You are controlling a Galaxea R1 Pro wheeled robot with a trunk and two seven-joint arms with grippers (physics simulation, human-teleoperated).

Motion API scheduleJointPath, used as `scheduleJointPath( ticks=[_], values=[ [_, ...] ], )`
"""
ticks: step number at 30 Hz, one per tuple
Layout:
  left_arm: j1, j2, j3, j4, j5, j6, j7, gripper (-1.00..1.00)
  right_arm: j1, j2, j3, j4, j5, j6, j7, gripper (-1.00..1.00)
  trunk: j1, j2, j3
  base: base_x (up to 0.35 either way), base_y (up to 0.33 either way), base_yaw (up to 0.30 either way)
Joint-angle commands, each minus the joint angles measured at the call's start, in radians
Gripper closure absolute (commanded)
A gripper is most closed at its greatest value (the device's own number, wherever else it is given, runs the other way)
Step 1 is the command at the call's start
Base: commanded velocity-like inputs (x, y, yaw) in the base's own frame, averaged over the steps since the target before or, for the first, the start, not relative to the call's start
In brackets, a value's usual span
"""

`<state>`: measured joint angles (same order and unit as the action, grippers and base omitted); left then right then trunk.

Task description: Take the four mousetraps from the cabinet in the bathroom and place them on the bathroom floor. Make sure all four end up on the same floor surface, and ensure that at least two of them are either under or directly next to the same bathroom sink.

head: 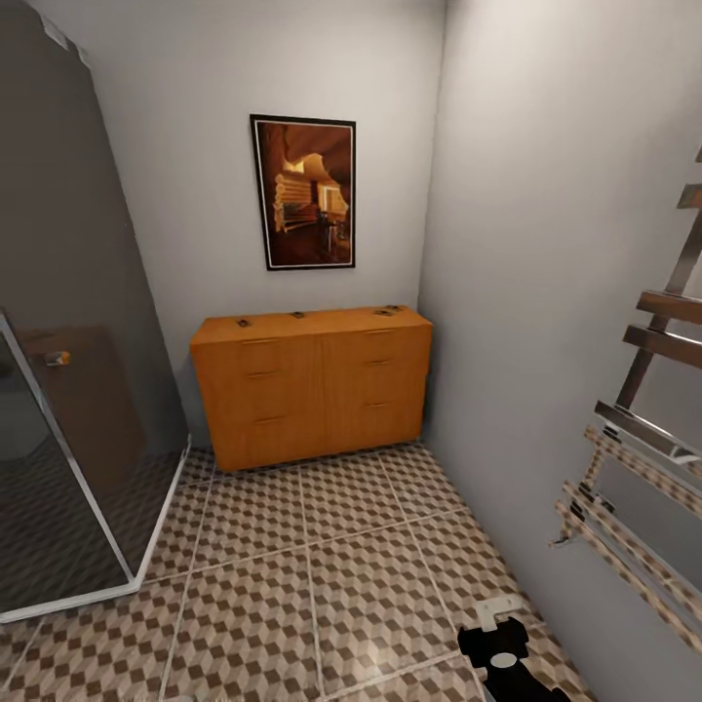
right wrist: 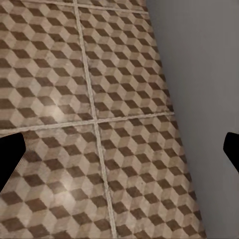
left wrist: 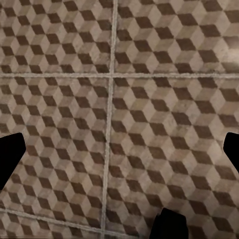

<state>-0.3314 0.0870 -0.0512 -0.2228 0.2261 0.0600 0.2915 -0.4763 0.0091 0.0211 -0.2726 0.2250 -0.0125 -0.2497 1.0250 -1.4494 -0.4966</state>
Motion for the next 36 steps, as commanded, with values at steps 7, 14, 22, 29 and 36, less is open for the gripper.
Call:
scheduleJointPath(
  ticks=[7, 14, 22, 29, 36],
  values=[
    [0.000, 0.000, -0.006, -0.003, 0.007, 0.006, 0.005, -1.00, -0.001, -0.001, 0.002, 0.001, 0.004, -0.001, -0.005, -1.00, 0.000, -0.001, -0.009, 0.008, 0.000, 0.211],
    [0.000, 0.001, -0.006, -0.003, 0.007, 0.006, 0.005, -1.00, -0.001, -0.002, 0.002, 0.006, 0.004, -0.001, -0.004, -1.00, 0.000, -0.001, -0.012, 0.001, 0.000, 0.074],
    [0.000, 0.003, -0.006, -0.003, 0.007, 0.006, 0.005, -1.00, -0.001, -0.002, 0.008, 0.080, 0.044, 0.000, -0.003, -1.00, 0.000, -0.001, -0.012, 0.171, 0.000, 0.008],
    [0.000, 0.003, -0.006, -0.003, 0.007, 0.006, 0.005, -1.00, -0.001, -0.004, 0.005, 0.088, 0.088, -0.038, -0.003, -1.00, 0.000, -0.001, -0.012, 0.323, 0.000, 0.000],
    [0.000, 0.003, -0.006, -0.003, 0.006, 0.006, 0.005, -1.00, -0.001, 0.001, 0.004, 0.101, 0.094, -0.213, -0.004, -1.00, 0.000, -0.001, -0.012, 0.333, 0.000, 0.000]
  ],
)
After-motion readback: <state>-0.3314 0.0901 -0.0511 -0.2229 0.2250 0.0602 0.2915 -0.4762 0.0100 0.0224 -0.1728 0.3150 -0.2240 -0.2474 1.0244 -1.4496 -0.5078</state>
